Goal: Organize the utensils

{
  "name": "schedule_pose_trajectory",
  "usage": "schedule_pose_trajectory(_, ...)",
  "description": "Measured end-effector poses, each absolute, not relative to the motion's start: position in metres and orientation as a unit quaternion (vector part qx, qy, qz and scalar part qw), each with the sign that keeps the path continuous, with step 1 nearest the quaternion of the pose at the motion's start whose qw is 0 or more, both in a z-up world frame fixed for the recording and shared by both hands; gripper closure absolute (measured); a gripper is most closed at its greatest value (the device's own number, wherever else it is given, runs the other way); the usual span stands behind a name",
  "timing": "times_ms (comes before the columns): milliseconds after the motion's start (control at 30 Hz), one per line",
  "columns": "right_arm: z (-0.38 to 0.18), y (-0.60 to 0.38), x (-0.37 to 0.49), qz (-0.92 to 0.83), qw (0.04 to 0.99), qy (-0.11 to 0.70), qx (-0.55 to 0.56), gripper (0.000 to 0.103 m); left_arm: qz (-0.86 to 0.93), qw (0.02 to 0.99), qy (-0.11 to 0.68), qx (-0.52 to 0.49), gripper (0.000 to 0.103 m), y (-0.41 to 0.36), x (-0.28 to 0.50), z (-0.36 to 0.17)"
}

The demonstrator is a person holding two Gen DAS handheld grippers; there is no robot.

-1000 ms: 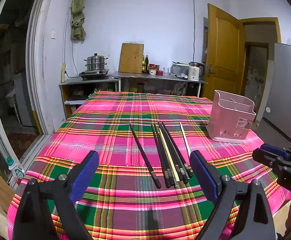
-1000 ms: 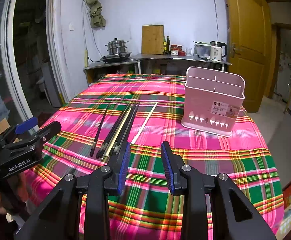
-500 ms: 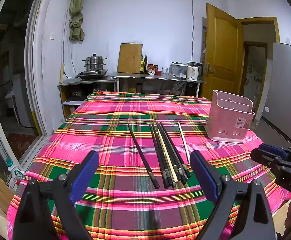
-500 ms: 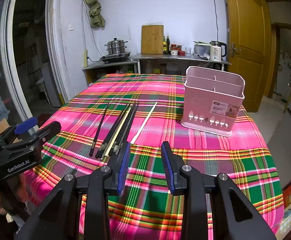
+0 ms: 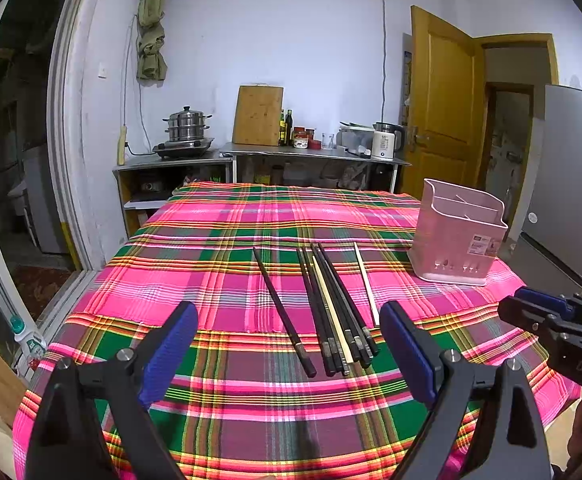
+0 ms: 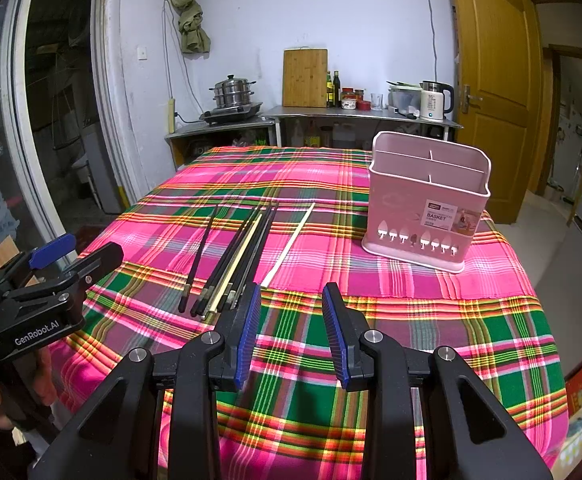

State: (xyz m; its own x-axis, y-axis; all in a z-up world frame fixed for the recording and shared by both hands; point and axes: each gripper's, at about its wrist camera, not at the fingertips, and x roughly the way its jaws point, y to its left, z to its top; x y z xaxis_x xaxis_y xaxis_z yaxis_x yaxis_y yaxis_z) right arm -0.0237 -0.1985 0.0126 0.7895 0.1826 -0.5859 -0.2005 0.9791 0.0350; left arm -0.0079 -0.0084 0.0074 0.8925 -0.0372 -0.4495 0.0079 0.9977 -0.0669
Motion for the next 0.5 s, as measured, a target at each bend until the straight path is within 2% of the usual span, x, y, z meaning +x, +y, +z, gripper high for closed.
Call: schedule_pose_trajectory(500,0.0112,-0.1995,-0.0225,0.101,0.946,0.309,-0.014,0.07,-0.012,0.972,0.232,-0.03,0.01,-0.0117,-0.0075,0.0063)
